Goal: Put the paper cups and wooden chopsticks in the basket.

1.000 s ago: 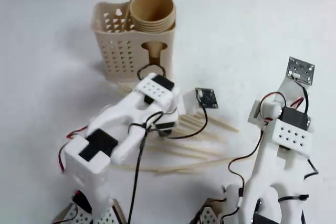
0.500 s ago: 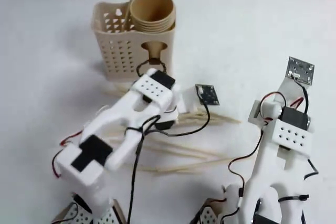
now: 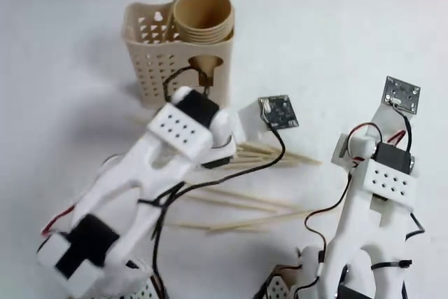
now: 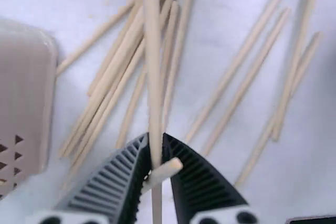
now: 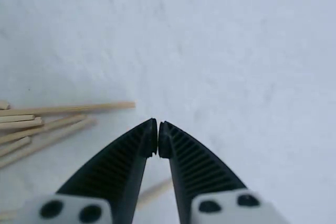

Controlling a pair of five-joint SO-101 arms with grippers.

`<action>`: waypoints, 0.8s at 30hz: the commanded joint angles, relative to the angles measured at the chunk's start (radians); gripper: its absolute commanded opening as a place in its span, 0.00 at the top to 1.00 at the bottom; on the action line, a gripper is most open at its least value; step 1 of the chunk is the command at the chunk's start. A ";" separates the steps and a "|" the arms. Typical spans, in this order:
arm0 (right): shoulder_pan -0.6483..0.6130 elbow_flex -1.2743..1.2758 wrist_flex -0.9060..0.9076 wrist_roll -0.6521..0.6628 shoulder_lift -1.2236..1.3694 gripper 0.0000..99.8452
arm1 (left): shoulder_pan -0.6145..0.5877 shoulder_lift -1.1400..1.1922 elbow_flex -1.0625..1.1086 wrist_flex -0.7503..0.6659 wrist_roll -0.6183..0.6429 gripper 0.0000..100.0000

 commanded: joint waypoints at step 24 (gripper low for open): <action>0.007 -0.005 -0.008 -0.009 -0.019 0.98 | -0.249 -0.200 -0.721 -0.150 0.344 0.98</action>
